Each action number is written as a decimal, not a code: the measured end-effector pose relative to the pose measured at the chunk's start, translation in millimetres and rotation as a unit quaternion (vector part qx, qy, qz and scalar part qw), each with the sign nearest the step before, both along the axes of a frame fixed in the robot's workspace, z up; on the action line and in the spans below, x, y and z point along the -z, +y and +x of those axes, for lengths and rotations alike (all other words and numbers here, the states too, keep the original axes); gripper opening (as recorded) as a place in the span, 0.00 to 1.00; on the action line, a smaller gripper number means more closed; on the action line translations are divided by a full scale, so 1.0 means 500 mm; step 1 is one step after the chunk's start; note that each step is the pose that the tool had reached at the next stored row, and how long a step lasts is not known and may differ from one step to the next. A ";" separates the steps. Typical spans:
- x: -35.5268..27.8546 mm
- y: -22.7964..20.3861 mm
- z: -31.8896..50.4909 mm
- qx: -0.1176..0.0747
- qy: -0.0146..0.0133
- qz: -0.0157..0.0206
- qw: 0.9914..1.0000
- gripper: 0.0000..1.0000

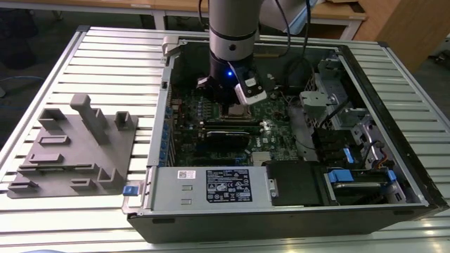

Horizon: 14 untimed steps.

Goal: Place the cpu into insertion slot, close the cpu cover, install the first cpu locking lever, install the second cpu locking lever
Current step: 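Install the second cpu locking lever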

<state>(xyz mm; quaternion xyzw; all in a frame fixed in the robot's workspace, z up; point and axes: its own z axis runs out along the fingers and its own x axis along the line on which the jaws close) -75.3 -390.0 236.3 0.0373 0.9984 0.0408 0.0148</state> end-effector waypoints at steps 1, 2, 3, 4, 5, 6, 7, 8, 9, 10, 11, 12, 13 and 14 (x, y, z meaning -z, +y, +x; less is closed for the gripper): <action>0.002 0.0000 0.000 0.000 0.000 0.000 1.000 0.11; 0.005 0.0000 0.000 0.000 0.000 0.000 1.000 0.11; 0.008 0.0000 0.000 0.000 0.000 0.000 1.000 0.11; 0.012 0.0000 0.000 0.000 0.000 0.000 1.000 0.11; 0.016 0.0000 0.000 0.000 0.000 0.000 1.000 0.11; 0.020 0.0000 0.000 0.000 0.000 0.000 1.000 0.11; 0.023 0.0000 0.000 0.000 0.000 0.000 1.000 0.11; 0.027 0.0000 0.000 0.000 0.000 0.001 1.000 0.11; 0.031 0.0000 0.000 0.000 0.000 0.001 1.000 0.11; 0.035 0.0000 0.000 0.000 0.000 0.001 1.000 0.11; 0.038 0.0000 0.000 0.000 0.000 0.002 1.000 0.11; 0.042 0.0000 0.000 0.000 0.000 0.002 1.000 0.11; 0.045 0.0000 0.000 0.000 0.000 0.002 1.000 0.11; 0.049 0.0000 0.000 0.000 0.000 0.002 1.000 0.11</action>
